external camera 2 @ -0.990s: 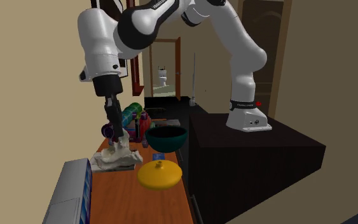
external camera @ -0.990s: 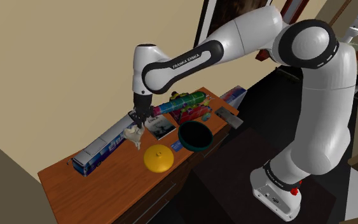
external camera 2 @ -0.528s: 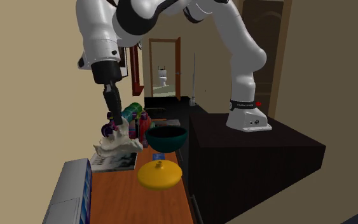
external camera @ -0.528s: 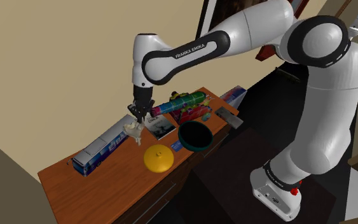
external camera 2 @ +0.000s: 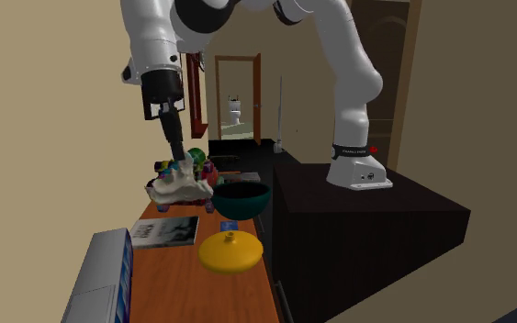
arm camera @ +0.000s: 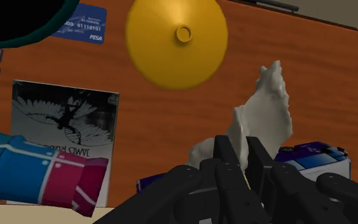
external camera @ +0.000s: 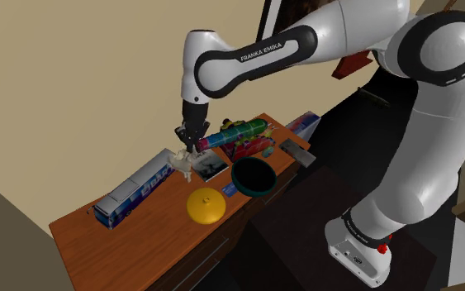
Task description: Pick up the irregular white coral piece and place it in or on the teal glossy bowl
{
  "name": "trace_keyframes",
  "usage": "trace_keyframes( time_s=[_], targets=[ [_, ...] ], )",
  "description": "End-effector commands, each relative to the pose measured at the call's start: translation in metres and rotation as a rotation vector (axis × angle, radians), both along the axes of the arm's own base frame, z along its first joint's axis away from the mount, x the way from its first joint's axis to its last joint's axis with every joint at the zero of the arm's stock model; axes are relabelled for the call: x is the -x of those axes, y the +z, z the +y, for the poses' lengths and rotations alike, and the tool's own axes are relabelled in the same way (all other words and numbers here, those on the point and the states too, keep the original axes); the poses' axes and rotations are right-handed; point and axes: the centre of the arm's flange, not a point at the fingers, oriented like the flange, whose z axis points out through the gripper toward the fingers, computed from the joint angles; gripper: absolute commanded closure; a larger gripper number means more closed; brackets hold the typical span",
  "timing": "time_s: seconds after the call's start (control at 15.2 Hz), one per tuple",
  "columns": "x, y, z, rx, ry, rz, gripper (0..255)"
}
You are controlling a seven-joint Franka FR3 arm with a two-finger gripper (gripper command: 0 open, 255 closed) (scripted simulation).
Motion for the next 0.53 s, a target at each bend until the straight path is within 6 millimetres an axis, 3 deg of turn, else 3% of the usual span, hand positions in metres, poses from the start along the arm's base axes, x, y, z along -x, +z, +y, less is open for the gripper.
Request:
trace_keyframes(
  time_s=[0.0,0.46],
  targets=[
    [0.010,0.004,-0.022,0.000,0.000,0.000,255],
    [0.047,0.019,-0.105,0.000,0.000,0.000,255]
  ],
)
